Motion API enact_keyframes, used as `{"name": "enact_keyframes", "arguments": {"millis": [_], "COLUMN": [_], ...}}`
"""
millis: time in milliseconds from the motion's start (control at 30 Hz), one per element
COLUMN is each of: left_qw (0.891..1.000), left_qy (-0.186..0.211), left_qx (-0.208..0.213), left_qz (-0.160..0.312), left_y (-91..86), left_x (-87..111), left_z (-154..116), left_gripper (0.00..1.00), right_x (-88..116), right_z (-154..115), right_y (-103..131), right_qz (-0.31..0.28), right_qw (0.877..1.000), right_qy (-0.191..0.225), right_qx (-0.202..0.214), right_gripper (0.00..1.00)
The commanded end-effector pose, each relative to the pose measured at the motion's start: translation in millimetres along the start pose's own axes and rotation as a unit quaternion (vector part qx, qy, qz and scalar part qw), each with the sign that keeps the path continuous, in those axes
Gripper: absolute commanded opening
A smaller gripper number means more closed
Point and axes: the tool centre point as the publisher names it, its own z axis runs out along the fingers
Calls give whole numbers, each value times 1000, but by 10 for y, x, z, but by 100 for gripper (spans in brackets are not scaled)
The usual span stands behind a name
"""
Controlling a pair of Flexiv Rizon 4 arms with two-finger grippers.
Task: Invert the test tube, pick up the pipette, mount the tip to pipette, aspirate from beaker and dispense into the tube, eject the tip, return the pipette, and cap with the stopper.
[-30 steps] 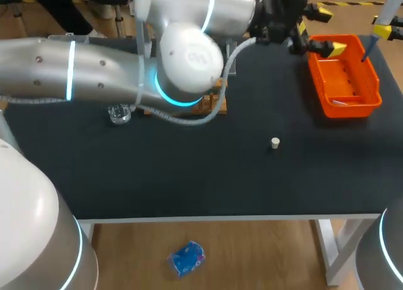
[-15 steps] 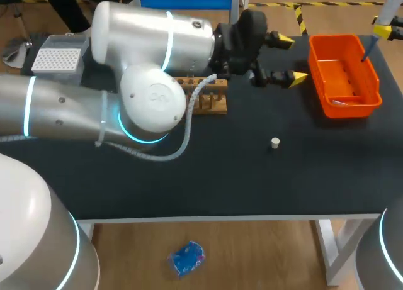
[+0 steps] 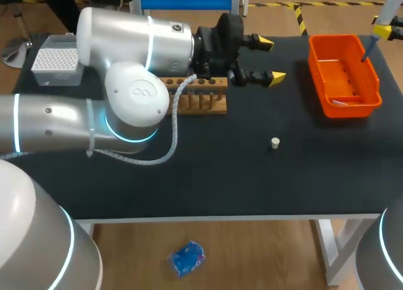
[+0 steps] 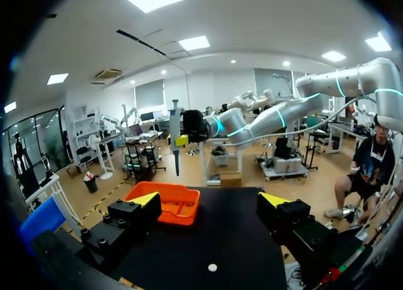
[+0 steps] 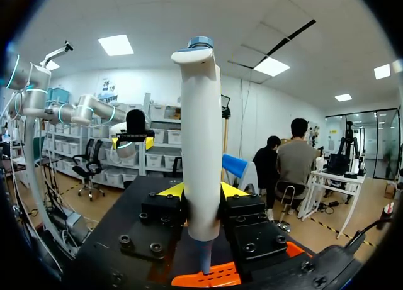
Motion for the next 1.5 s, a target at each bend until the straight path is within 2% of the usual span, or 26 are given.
{"name": "enact_keyframes", "arguments": {"millis": [33,300,500,700,800,1167,1500], "left_qw": [999,999,997,996,993,990,991], "left_qy": [2,2,-20,-31,-26,7,9], "left_qx": [54,54,72,85,110,137,128], "left_qz": [1,1,2,10,17,36,41], "left_y": [35,35,294,424,486,551,553], "left_x": [-1,-1,-163,-144,-131,-121,-116], "left_z": [-11,-11,-217,-393,-448,-472,-482], "left_gripper": [100,100,100,100,100,100,100], "right_x": [-10,-10,-10,-10,-10,-10,-10], "right_z": [-7,-7,-7,-7,-7,-7,-7], "right_y": [4,4,4,4,4,4,4], "right_qz": [0,0,0,0,0,0,0], "right_qw": [1000,1000,1000,1000,1000,1000,1000], "right_qy": [2,2,2,2,2,2,2], "right_qx": [1,1,1,1,1,1,1], "right_gripper": [0,0,0,0,0,0,0]}}
